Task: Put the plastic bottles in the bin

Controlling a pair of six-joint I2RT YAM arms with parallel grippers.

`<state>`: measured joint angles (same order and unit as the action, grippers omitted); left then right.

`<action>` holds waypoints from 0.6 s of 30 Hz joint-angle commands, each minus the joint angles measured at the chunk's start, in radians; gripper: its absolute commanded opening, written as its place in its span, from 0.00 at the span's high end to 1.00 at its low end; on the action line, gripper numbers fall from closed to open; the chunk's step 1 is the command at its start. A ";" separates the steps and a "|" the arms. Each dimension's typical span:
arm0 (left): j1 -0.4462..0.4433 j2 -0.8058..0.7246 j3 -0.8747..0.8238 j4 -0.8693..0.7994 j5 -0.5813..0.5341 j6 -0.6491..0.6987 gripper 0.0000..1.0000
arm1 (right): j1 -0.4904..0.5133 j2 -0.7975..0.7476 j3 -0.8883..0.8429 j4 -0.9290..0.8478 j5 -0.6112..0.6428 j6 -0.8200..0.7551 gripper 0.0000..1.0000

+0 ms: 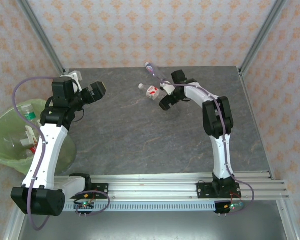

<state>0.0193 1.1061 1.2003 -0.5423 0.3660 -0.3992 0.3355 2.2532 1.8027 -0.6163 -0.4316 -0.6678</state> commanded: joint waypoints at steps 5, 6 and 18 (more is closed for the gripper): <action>-0.007 -0.003 -0.017 0.040 -0.008 0.004 0.00 | 0.028 0.072 0.104 -0.128 0.031 -0.082 0.18; -0.006 0.000 -0.016 0.041 -0.006 0.002 0.00 | 0.030 0.072 0.104 -0.124 0.038 -0.081 0.21; -0.007 0.009 -0.040 0.090 0.075 -0.007 0.00 | 0.043 -0.071 -0.039 0.017 0.047 -0.004 0.44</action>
<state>0.0193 1.1172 1.1759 -0.5072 0.3904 -0.4007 0.3710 2.2700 1.8099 -0.6327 -0.4061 -0.7006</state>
